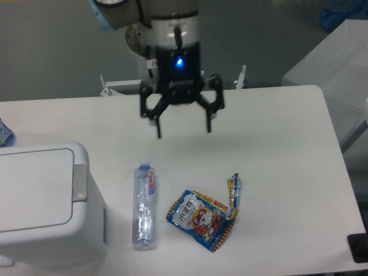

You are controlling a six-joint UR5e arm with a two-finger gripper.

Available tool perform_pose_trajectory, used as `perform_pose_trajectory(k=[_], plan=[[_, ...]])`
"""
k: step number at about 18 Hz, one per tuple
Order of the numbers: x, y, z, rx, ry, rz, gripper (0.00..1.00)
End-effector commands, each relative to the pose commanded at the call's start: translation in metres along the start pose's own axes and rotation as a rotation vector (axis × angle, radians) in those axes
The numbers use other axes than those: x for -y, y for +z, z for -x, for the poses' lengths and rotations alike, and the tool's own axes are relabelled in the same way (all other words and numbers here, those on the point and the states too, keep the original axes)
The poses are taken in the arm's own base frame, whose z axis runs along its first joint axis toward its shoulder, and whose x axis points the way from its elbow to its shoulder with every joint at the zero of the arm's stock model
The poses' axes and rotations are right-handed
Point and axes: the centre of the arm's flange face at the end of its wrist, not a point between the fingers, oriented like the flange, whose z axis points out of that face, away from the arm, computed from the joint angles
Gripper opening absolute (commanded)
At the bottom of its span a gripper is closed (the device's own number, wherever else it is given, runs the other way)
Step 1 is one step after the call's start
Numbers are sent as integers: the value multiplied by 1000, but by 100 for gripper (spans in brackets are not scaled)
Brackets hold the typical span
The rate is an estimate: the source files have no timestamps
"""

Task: Open the trash can
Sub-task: 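Move the open gripper down toward the white trash can lid, then lower the gripper onto the lid's raised edge and press it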

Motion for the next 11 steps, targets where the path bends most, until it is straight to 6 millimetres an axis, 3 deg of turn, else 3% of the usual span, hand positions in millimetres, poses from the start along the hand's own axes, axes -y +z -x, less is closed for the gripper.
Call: perform_pose_trajectory(k=[4,11], plan=[[-8,12,-30,-29,-87,25,100],[-19,25,-56,-62,-139,62,100]])
